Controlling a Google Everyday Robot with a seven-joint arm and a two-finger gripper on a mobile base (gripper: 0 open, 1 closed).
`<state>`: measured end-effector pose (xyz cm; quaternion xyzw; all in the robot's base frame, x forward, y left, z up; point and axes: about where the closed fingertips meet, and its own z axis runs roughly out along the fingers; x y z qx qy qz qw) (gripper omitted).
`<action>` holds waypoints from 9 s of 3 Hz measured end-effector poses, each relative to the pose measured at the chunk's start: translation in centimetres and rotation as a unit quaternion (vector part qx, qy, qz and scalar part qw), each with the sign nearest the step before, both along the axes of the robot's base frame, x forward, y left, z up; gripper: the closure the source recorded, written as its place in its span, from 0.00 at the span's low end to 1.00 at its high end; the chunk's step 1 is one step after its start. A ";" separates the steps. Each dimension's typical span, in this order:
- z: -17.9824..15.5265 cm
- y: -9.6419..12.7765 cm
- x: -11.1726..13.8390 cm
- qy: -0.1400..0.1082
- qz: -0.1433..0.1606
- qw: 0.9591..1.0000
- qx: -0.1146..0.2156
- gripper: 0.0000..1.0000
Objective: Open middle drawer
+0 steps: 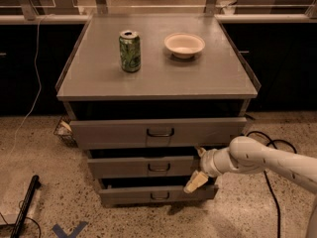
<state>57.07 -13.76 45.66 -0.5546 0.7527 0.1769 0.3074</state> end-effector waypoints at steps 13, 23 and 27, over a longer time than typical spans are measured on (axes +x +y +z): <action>-2.7 -0.7 1.4 -0.033 -0.028 0.999 0.025 1.00; -2.4 -1.7 -1.8 -0.033 -0.047 0.998 0.041 1.00; 4.5 0.0 -7.6 -0.078 -0.038 0.994 0.061 0.43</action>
Offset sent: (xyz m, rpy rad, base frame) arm 0.0261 -0.0035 -0.0233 0.0456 -0.0571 -0.0508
